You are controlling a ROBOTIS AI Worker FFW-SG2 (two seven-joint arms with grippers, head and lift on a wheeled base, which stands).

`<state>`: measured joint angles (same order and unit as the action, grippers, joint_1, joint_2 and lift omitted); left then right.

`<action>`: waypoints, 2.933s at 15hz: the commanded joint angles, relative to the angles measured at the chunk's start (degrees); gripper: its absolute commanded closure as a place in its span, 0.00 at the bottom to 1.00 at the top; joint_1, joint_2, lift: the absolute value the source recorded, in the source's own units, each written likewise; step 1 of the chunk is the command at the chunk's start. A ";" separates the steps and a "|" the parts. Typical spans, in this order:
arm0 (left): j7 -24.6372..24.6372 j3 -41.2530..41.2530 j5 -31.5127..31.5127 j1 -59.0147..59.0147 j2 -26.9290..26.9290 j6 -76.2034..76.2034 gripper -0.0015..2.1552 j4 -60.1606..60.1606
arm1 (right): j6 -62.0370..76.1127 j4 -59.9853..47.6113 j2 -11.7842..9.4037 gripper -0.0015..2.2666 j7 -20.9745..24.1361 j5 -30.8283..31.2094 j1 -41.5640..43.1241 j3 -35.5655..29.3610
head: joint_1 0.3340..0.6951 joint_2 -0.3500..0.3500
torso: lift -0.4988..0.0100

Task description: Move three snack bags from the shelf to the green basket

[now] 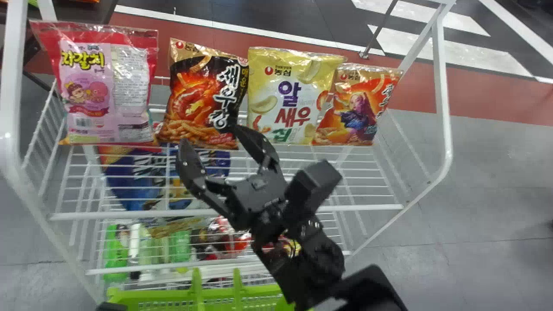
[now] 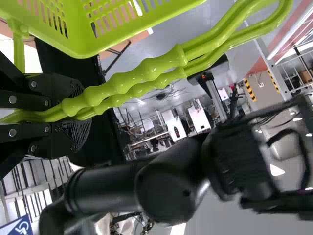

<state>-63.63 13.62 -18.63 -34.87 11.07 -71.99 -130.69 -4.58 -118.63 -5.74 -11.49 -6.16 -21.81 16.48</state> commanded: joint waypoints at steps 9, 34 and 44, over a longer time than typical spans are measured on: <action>-0.27 0.97 -0.62 2.18 0.10 -0.57 0.77 1.40 | 0.57 27.40 4.25 0.08 -0.72 -5.97 26.38 6.81 | 1.00 0.43 | 0.89; 0.00 1.85 0.09 2.00 0.62 0.49 0.77 0.70 | -30.54 -17.51 -5.77 0.99 1.12 1.59 3.79 -2.51 | 1.00 0.28 | 0.89; 0.70 1.67 0.70 1.38 -0.17 3.30 0.76 1.22 | -65.17 -40.19 -10.34 0.99 -3.36 -6.94 -12.73 -25.27 | 1.00 0.00 | 0.89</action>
<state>-63.06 15.33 -18.08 -33.41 11.08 -69.46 -129.55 -62.24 -156.66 -16.05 -14.54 -13.02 -33.93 -6.39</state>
